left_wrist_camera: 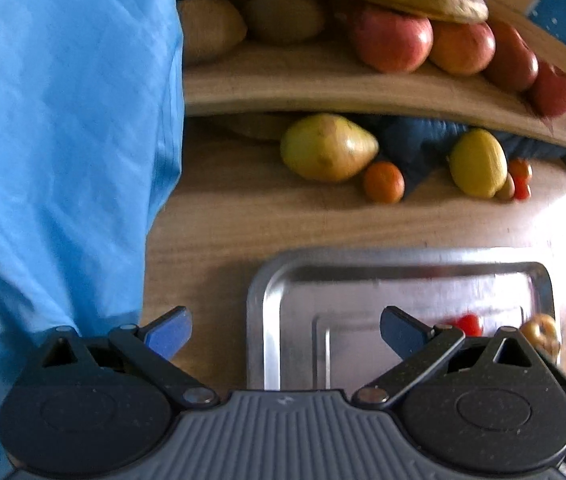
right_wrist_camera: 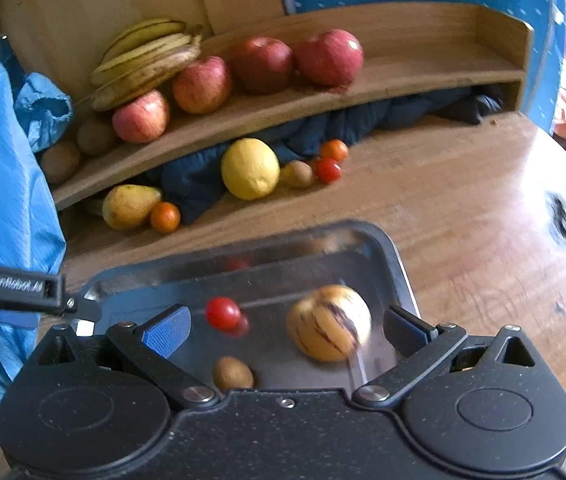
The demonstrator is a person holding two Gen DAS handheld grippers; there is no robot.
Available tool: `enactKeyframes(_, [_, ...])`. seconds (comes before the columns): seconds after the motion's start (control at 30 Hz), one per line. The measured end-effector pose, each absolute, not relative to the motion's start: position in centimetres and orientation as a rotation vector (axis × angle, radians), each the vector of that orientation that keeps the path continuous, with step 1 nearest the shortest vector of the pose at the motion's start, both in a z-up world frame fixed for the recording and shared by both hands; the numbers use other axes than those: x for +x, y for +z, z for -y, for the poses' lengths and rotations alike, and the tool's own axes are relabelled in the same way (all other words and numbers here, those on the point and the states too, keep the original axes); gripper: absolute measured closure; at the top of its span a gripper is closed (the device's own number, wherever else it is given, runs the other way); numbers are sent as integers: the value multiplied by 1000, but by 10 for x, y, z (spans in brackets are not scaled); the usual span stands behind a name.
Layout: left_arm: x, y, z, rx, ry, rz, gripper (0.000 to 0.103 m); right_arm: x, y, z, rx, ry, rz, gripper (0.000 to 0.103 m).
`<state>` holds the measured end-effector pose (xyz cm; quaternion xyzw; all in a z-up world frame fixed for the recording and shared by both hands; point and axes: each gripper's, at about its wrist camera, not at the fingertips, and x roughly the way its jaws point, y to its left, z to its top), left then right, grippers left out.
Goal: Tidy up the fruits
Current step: 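Lift both open grippers and move them back toward the fruit row, then close the left gripper on a yellow pear while the right gripper grasps a small orange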
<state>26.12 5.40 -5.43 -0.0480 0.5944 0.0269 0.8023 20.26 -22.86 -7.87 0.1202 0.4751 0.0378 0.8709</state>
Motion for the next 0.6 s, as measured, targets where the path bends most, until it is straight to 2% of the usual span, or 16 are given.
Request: enactKeyframes(0.6, [331,-66,-67,-236,82,-1229,1,256,-84,164,29,273,-958,1])
